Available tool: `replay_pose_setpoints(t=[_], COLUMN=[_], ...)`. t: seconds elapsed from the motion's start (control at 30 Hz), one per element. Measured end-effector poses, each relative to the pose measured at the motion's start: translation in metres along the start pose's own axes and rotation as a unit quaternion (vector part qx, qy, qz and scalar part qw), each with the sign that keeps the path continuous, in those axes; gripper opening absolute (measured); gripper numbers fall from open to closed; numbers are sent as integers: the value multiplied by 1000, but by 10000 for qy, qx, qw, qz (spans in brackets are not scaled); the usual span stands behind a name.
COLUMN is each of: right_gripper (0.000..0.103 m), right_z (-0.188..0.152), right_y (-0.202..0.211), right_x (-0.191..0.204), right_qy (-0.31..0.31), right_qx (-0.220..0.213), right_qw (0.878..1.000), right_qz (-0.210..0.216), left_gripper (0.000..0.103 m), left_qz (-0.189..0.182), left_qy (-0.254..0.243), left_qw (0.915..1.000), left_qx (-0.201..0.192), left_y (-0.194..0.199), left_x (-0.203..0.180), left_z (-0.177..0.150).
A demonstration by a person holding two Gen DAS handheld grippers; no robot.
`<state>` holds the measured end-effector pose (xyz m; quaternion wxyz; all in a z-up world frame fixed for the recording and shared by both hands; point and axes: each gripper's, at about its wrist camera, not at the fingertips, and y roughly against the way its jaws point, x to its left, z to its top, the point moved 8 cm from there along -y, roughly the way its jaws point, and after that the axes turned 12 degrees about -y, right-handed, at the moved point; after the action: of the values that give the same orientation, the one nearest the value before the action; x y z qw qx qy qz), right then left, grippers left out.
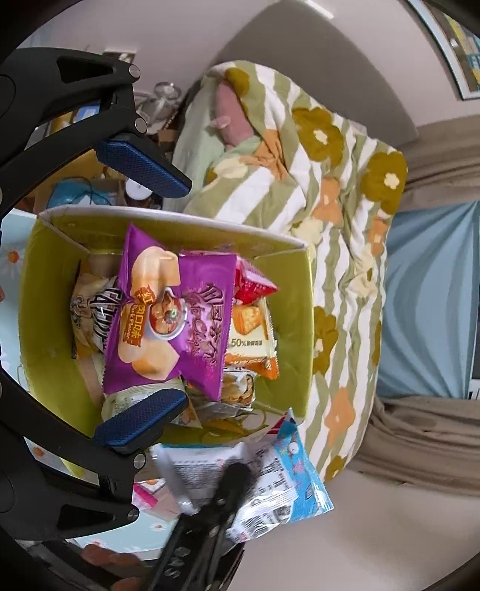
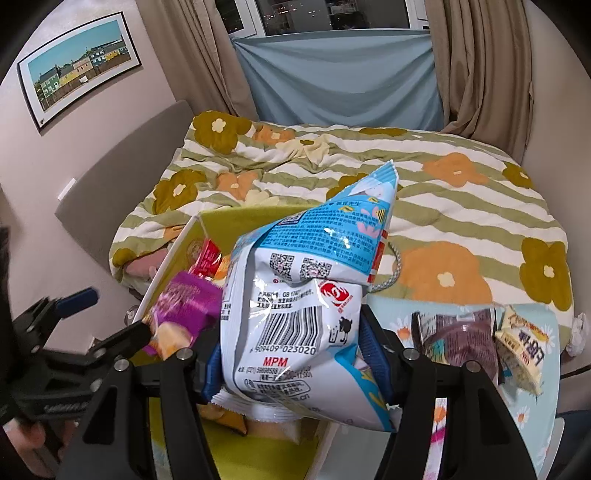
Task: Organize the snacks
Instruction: 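Carry both bags over the yellow box and open both tools to release them, then move both tools back over the remaining snacks on the table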
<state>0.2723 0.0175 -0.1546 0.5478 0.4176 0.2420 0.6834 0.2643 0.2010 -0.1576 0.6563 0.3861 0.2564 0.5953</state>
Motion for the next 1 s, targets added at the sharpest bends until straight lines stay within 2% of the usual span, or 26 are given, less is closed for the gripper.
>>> replay_pose_setpoints(t=[0.2,0.3,0.33,0.37,0.43,0.7,1.0], right_gripper=[59,64,76,92,102,102,102], right_z=[19,25,27,27,26,17,17], right_y=[-22,-34,-38,-39,-38,-16,34], right_x=[1,3,3,3,2,-2,3], right_qy=[-41,7,16,12,-1,266,232], right_qx=[43,55,47,14,-77,-293,-628], right_qw=[9999,9999,9999,9998,9998,9987,9977], right_qz=[-83,-110,-157,-184,-193,-309,-144], left_gripper=[103,103,103,103,103,103,103], left_qz=[23,29,37,57,67,-47,-18], left_qy=[106,123,116,105,106,139,-42], left_qw=[9999,9999,9999,9999,9999,9999,9992], left_qx=[-25,-16,-8,9,41,-27,-406], left_y=[-3,-5,-6,-7,-9,-7,30], left_x=[2,3,3,3,3,0,-11], left_z=[2,2,1,-1,-4,-6,6])
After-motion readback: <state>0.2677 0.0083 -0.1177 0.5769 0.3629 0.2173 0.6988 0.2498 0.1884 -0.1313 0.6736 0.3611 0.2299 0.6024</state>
